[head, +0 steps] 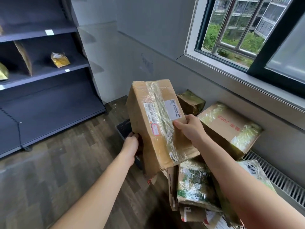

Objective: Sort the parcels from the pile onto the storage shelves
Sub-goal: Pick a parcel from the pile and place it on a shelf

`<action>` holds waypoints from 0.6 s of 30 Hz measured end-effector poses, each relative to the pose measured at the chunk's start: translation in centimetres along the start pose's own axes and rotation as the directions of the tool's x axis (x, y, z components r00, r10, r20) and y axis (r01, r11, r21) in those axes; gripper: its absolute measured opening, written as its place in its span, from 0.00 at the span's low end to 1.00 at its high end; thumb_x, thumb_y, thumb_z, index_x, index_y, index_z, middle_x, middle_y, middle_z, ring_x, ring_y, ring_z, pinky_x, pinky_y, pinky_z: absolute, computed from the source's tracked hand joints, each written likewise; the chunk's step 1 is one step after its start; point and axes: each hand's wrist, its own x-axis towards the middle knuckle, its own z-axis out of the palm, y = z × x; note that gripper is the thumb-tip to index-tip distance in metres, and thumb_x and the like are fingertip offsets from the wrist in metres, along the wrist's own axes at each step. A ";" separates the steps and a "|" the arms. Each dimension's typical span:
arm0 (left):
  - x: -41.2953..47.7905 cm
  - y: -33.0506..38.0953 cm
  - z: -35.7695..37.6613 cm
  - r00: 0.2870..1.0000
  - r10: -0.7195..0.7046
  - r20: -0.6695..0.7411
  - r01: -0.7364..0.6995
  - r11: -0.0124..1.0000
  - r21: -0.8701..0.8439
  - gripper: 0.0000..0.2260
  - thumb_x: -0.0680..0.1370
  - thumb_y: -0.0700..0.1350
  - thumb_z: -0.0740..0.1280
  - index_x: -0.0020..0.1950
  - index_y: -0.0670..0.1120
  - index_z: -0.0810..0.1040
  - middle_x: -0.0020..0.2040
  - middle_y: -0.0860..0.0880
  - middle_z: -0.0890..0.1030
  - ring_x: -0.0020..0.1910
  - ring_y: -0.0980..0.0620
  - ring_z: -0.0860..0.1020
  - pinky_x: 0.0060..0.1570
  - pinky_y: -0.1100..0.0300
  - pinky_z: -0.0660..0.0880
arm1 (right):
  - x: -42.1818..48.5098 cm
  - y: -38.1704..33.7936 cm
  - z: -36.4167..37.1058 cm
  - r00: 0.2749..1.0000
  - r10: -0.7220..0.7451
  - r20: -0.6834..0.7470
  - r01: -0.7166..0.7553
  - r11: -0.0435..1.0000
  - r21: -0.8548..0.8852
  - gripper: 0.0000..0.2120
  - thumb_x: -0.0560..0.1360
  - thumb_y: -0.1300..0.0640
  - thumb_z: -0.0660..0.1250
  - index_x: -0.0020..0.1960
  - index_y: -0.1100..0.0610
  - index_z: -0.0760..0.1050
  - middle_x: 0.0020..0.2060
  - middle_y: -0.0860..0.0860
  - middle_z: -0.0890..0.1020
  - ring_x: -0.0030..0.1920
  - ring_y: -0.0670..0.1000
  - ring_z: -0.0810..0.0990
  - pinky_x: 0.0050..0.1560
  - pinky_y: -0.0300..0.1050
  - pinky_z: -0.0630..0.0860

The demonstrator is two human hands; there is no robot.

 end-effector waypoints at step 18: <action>-6.2 1.4 -0.5 0.868 0.487 0.095 -0.494 0.831 0.254 0.25 0.77 0.63 0.61 0.69 0.52 0.73 0.63 0.51 0.76 0.60 0.52 0.77 0.54 0.60 0.77 | -1.4 -2.3 2.1 0.992 0.024 -0.122 -0.010 0.994 0.111 0.18 0.76 0.51 0.72 0.60 0.57 0.71 0.53 0.52 0.80 0.47 0.48 0.79 0.37 0.40 0.74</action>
